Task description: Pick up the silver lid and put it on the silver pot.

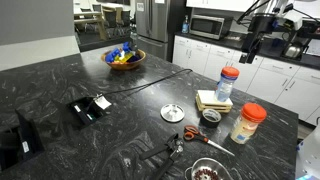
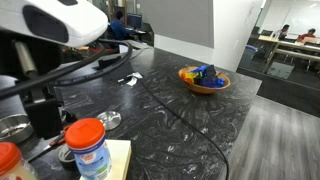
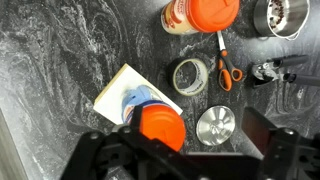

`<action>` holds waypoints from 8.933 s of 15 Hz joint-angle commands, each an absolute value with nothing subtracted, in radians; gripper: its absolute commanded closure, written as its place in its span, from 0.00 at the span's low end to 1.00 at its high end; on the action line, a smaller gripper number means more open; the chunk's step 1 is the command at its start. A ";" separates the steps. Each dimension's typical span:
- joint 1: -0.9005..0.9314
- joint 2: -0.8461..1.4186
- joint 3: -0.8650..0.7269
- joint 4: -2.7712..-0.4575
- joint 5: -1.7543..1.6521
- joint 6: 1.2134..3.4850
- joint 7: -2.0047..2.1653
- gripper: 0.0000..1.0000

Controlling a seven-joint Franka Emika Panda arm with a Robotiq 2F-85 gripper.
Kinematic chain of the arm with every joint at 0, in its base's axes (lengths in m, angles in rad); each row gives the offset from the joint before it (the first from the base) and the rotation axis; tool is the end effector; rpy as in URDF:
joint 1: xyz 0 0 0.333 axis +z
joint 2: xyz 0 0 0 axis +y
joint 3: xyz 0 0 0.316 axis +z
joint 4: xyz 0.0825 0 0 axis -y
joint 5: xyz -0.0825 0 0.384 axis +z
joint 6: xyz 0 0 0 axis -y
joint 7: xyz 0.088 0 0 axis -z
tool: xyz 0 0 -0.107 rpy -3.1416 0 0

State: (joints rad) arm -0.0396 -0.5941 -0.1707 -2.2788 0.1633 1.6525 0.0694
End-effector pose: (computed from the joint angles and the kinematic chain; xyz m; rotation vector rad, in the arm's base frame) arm 0.3614 -0.0727 0.5689 -2.8565 0.3816 0.0365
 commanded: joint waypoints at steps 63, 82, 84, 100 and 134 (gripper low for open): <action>0.145 0.162 0.130 -2.011 -0.055 2.202 -0.222 0.00; 0.104 0.302 0.157 -1.971 -0.073 2.266 -0.554 0.00; 0.100 0.325 0.159 -1.968 -0.089 2.266 -0.611 0.00; 0.093 0.339 0.159 -1.949 -0.090 2.296 -0.735 0.69; 0.201 -0.012 0.214 -2.158 -0.086 2.232 -0.550 0.99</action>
State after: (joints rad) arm 0.1927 0.0227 0.2062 -2.1176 -0.0938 2.2275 -0.5288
